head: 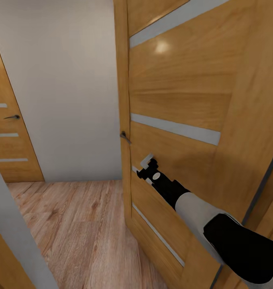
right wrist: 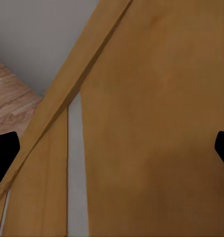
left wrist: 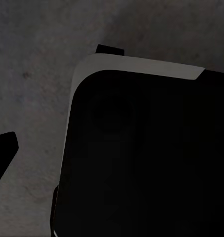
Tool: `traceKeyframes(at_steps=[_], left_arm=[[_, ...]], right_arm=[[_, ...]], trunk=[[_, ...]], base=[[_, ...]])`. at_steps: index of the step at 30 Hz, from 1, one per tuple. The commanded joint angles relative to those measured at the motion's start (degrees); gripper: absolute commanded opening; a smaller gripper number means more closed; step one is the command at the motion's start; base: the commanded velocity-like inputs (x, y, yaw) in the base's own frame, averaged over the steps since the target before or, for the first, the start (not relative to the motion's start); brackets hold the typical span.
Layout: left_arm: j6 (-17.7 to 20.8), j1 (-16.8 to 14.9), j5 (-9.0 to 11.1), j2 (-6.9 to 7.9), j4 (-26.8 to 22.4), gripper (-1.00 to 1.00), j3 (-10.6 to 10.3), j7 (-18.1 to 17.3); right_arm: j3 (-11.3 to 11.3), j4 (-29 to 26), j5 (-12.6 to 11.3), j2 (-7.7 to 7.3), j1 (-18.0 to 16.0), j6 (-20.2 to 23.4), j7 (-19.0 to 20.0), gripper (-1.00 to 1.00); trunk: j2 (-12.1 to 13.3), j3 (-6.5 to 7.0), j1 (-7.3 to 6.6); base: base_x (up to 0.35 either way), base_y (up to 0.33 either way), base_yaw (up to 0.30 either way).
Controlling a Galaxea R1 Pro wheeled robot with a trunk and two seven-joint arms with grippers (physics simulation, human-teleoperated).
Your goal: Move the two storage containers from the living room to the garage. In the garage, place one container on the floor and stack the other container on top of it (either order is fine).
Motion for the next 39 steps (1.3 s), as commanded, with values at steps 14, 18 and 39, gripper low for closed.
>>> traceKeyframes(at_steps=[14,18,39], left_arm=[[-0.14,0.02,0.34,0.0,-0.13,1.0,0.02,0.07],[-0.14,0.02,0.34,0.0,-0.14,1.0,0.03,0.07],[-0.09,0.0,0.34,0.0,-0.04,1.0,0.0,0.07]], right_arm=[[-1.11,0.07,0.02,0.0,0.48,-2.57,-0.04,1.0],[-1.09,0.1,0.03,0.0,0.49,-2.64,-0.03,1.0],[-1.09,0.12,0.1,0.0,0.49,-2.98,-0.61,1.0]], trunk=[[-0.02,-0.05,0.0],[-0.02,-0.05,0.0],[-0.02,-0.05,0.0]], base=[[0.001,0.0,0.0],[0.0,0.0,0.0],[0.027,0.0,0.0]])
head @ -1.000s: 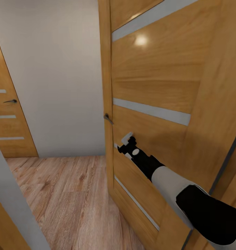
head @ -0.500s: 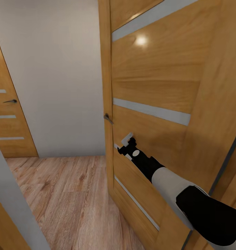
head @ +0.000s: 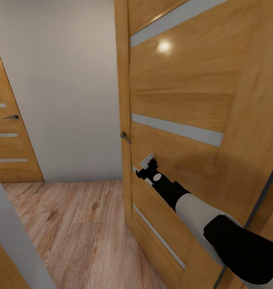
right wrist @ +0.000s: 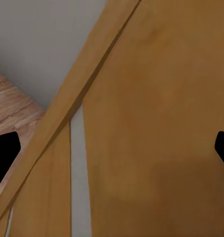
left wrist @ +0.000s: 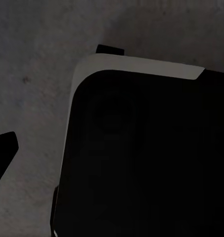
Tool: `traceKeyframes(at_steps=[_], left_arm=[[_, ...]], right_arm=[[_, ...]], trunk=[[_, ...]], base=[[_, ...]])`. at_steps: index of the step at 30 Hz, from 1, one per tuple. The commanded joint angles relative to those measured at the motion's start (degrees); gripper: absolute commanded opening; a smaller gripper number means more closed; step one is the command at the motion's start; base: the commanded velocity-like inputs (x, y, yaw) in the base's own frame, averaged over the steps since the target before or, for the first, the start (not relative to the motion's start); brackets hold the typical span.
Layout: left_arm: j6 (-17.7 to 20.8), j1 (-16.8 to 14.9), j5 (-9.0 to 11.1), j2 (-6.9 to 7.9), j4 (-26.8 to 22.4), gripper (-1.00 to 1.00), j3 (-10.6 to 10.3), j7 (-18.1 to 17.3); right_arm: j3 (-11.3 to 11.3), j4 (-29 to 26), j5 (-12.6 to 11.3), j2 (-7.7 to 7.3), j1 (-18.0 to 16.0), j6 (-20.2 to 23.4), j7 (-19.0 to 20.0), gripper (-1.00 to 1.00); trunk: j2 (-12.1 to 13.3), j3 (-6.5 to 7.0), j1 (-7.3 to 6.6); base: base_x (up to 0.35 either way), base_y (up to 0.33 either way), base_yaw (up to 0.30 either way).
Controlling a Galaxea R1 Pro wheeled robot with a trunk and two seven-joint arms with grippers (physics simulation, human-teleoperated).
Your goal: Move the two storage containers from the living room to the garage. In the garage, place one container on the floor and stack the other container on top of it (either order is fine).
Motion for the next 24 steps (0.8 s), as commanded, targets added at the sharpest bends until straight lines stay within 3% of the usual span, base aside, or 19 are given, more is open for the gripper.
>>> traceKeyframes(at_steps=[1,14,18,24], left_arm=[[-0.12,0.02,0.34,-0.01,-0.03,1.0,0.04,0.05],[-0.13,0.03,0.34,-0.01,-0.03,1.0,0.04,0.05],[-0.1,0.04,0.34,-0.01,-0.03,1.0,-0.01,0.05],[-0.11,0.04,0.34,-0.01,-0.03,1.0,-0.01,0.05]], right_arm=[[-0.2,-0.01,0.96,0.0,-0.07,0.26,-0.49,1.0],[-0.19,0.3,0.89,0.0,-0.07,0.54,-0.43,1.0],[-0.06,1.62,1.01,0.0,-0.27,-1.15,-11.52,1.0],[0.03,1.72,1.05,0.0,-0.32,-2.23,-13.26,1.0]], trunk=[[-0.02,-0.05,0.01],[-0.02,-0.05,0.01],[-0.02,-0.05,0.01],[-0.02,-0.05,0.01]], base=[[0.132,0.0,0.0],[0.134,0.0,0.0],[0.095,0.0,0.0],[0.083,0.0,0.0]])
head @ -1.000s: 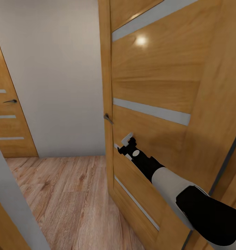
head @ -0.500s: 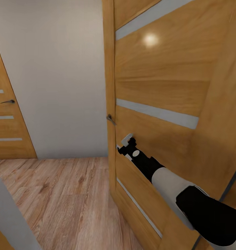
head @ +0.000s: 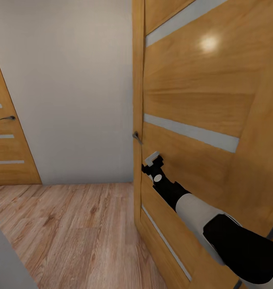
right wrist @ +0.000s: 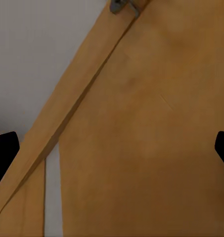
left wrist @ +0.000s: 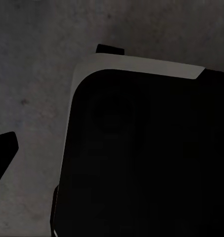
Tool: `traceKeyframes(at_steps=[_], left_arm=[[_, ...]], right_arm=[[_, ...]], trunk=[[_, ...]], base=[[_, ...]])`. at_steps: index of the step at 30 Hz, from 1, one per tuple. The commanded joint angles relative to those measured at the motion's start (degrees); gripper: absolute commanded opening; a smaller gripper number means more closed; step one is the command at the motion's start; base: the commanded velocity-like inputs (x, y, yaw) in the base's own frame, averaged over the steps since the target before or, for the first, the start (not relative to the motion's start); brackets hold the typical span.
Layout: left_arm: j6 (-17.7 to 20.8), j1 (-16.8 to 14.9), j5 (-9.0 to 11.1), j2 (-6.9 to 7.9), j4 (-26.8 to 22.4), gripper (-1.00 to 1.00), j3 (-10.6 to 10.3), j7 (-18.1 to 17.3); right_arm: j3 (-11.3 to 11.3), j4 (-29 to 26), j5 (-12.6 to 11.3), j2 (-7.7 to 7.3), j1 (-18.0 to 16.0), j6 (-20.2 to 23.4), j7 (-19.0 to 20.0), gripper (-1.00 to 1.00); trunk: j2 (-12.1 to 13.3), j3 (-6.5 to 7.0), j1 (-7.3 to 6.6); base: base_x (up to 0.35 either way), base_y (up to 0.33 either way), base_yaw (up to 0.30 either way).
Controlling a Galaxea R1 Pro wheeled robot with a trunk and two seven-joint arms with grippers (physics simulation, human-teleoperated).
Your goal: Move the two storage containers from the living room to the garage. In the garage, place one container on the floor and stack the other container on top of it (either order is fine).
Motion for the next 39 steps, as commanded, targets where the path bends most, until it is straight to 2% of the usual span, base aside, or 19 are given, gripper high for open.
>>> traceKeyframes(at_steps=[1,9,18,39], left_arm=[[-0.13,-0.01,0.34,0.0,-0.03,1.0,0.03,0.05],[-0.13,-0.02,0.34,0.0,-0.11,1.0,0.03,0.05],[-0.14,-0.02,0.34,0.0,-0.12,1.0,0.03,0.05],[-0.14,-0.02,0.34,0.0,-0.21,1.0,0.03,0.05]], right_arm=[[0.02,0.11,0.4,0.01,-0.08,-0.04,-0.54,1.0],[0.05,0.14,0.32,0.01,-0.09,0.31,-1.0,1.0],[0.1,0.15,0.38,0.01,-0.09,0.68,-0.93,1.0],[0.1,0.18,0.37,0.01,-0.09,0.65,-0.91,1.0]], trunk=[[-0.03,-0.05,0.01],[-0.03,-0.05,0.01],[-0.03,-0.05,0.01],[-0.03,-0.05,0.01]], base=[[0.082,0.0,0.0],[0.073,0.0,0.01],[0.01,0.0,0.146],[0.0,0.0,0.006]])
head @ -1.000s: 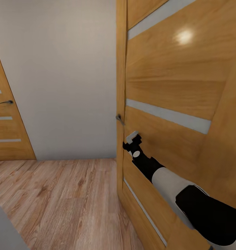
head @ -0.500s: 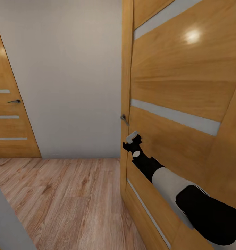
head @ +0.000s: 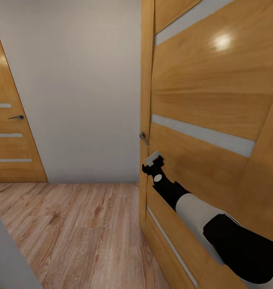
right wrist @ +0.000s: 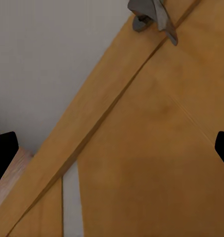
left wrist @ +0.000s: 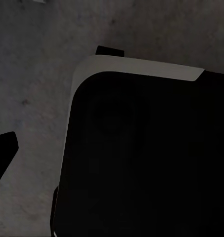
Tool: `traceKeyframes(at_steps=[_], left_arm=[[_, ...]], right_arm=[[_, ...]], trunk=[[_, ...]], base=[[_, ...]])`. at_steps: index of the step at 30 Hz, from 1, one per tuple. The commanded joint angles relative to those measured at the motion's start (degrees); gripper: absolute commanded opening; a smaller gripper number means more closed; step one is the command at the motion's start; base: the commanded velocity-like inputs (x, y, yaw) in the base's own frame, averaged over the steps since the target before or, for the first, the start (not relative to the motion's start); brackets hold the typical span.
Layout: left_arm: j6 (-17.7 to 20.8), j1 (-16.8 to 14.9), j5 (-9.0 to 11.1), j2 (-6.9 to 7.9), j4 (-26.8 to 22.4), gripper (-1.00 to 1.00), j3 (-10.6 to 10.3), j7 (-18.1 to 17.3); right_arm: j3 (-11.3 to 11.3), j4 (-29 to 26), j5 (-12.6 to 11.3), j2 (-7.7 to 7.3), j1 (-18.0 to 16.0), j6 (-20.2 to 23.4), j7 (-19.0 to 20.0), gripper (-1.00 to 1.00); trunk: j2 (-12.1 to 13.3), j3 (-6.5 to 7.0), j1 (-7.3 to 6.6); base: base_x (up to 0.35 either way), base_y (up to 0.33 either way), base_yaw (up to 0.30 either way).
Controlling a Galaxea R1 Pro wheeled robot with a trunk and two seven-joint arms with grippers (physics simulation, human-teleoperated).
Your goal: Move the two storage containers from the living room to the garage. In the garage, place one container on the floor and stack the other container on top of it (either order is fine).
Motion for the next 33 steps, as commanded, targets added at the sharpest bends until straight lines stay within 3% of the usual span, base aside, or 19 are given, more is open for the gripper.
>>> traceKeyframes(at_steps=[1,15,33], left_arm=[[-0.12,0.01,0.34,0.0,-0.02,1.0,0.02,0.05],[-0.12,0.0,0.34,0.0,-0.02,1.0,0.02,0.05],[-0.11,-0.01,0.34,0.0,-0.02,1.0,0.02,0.05]], right_arm=[[0.22,0.08,0.3,0.01,-0.06,0.13,-0.32,1.0],[0.22,0.09,0.27,0.01,-0.06,0.27,-0.28,1.0],[0.12,2.09,0.26,0.01,-0.06,0.03,-0.51,1.0]], trunk=[[-0.03,-0.06,0.0],[-0.03,-0.06,0.0],[-0.03,-0.06,0.0]], base=[[0.0,0.0,0.128],[0.0,0.0,0.24],[0.0,0.0,0.018]])
